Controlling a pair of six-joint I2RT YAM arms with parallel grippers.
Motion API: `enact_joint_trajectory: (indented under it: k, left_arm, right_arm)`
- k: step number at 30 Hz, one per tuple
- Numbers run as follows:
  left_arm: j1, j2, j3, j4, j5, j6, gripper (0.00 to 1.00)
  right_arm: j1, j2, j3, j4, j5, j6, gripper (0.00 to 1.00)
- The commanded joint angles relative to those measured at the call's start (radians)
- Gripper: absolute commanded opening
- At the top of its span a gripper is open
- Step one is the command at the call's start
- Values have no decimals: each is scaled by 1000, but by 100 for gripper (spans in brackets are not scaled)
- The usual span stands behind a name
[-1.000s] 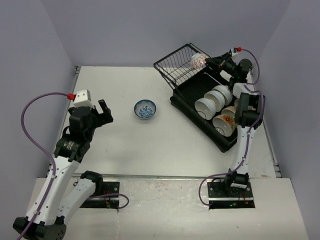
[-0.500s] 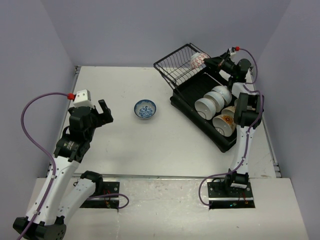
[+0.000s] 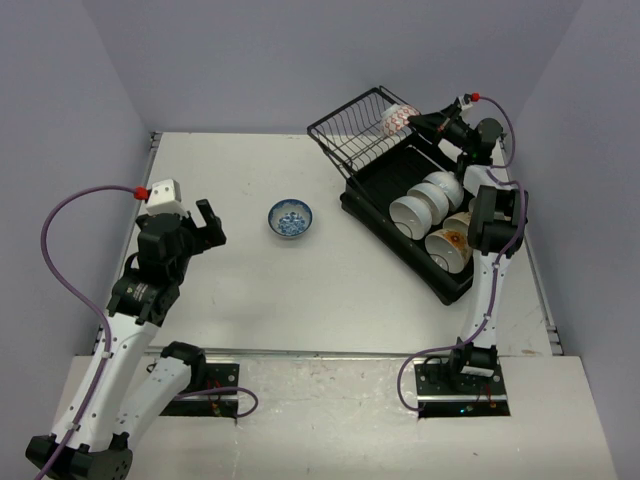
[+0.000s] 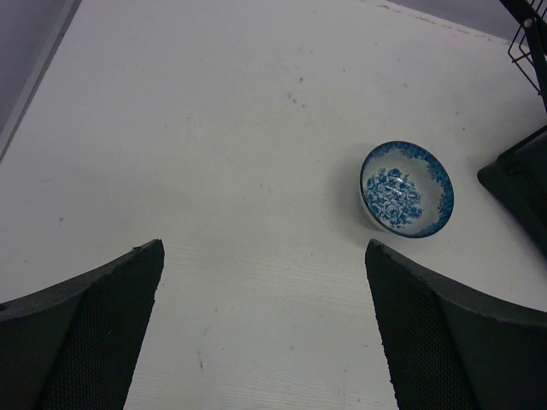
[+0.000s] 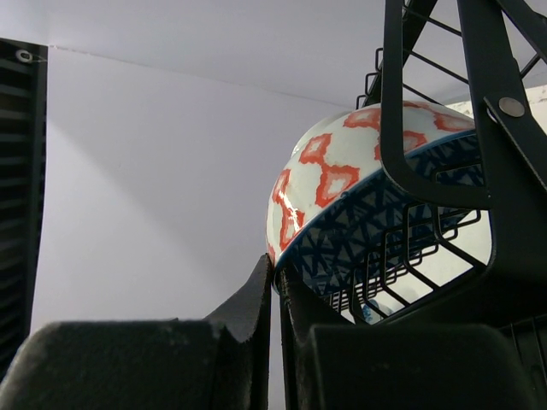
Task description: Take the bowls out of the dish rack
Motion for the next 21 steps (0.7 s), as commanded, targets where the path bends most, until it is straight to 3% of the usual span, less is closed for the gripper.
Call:
enact_joint_trajectory:
  k: [1,21]
  left_arm:
    - [8,-10,0,38,10,27,100]
    - [8,-9,-1,39,12,27,100]
  right_arm:
    - [3,-44,53,160,56,51,0]
    - [3,-65,168,211,62,102,0]
